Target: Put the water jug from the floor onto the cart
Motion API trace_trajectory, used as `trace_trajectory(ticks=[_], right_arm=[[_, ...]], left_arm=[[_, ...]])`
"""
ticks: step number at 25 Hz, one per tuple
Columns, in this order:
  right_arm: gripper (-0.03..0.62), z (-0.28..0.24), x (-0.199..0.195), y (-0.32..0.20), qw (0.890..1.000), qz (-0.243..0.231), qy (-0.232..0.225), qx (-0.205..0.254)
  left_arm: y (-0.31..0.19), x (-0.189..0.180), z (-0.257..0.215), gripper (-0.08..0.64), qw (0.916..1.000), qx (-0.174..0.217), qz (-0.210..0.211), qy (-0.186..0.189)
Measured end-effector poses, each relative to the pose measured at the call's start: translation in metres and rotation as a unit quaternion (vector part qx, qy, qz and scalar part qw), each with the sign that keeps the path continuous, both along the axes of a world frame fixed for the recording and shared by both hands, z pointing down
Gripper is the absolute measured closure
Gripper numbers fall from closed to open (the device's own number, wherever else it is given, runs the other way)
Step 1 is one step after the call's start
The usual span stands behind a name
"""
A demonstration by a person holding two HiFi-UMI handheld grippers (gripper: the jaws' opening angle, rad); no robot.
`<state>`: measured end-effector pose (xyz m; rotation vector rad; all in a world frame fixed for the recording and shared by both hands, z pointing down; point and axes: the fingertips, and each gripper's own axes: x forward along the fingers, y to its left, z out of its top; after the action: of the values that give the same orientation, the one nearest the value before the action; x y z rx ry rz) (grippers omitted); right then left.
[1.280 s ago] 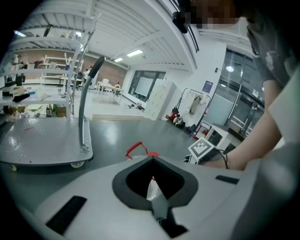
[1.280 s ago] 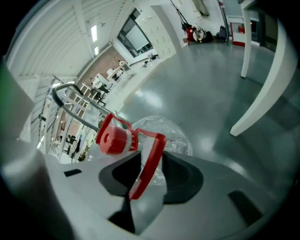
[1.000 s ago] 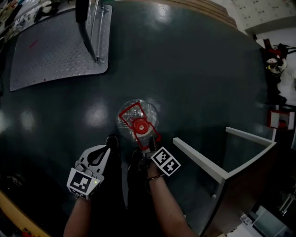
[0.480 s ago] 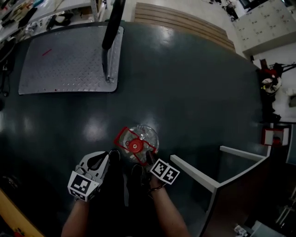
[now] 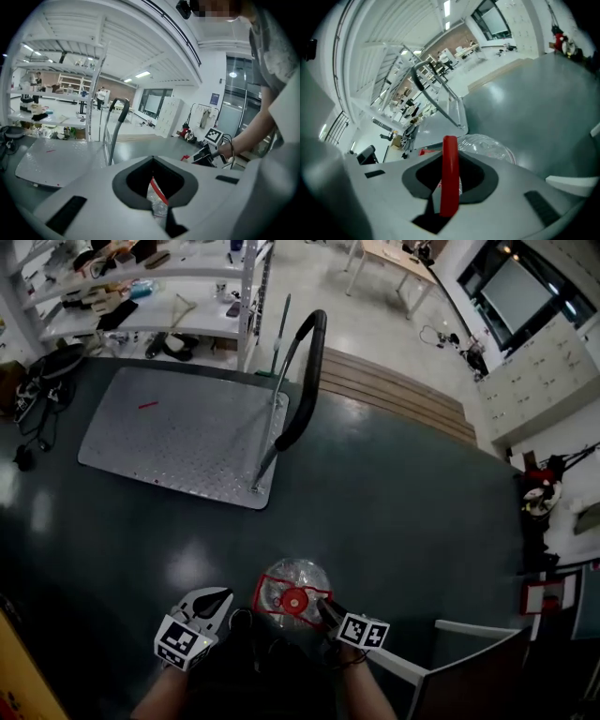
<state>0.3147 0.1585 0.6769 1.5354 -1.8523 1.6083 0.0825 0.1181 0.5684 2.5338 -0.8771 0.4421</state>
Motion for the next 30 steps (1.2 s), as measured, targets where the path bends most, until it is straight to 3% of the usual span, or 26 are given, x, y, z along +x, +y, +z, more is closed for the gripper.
trace_trajectory(ticks=[4, 8, 14, 19, 23, 27, 30], right_arm=[[0.529, -0.039, -0.045, -0.042, 0.993, -0.113, -0.009, 0.036], [0.529, -0.068, -0.087, -0.083, 0.979, -0.19, -0.017, 0.072], [0.529, -0.106, -0.11, -0.123, 0.965, -0.23, -0.062, 0.106], [0.529, -0.124, -0.148, -0.146, 0.947, -0.276, -0.1, 0.127], [0.529, -0.122, -0.178, -0.162, 0.94, -0.303, -0.093, 0.123], [0.529, -0.123, -0.207, -0.169, 0.933, -0.331, -0.089, 0.108], [0.529, -0.118, -0.231, -0.179, 0.935, -0.33, -0.084, 0.102]], left_arm=[[-0.026, -0.026, -0.026, 0.552, 0.999, 0.029, -0.033, -0.003], [-0.045, -0.044, -0.037, 0.552, 0.997, 0.031, -0.071, -0.005], [-0.07, -0.049, -0.065, 0.552, 0.9917, 0.032, -0.124, 0.001], [-0.1, -0.065, -0.091, 0.552, 0.9858, 0.058, -0.157, -0.012], [-0.114, -0.085, -0.098, 0.552, 0.9817, 0.062, -0.18, -0.013], [-0.122, -0.102, -0.095, 0.552, 0.9826, 0.051, -0.178, -0.008], [-0.133, -0.126, -0.08, 0.552, 0.9843, 0.038, -0.172, 0.005]])
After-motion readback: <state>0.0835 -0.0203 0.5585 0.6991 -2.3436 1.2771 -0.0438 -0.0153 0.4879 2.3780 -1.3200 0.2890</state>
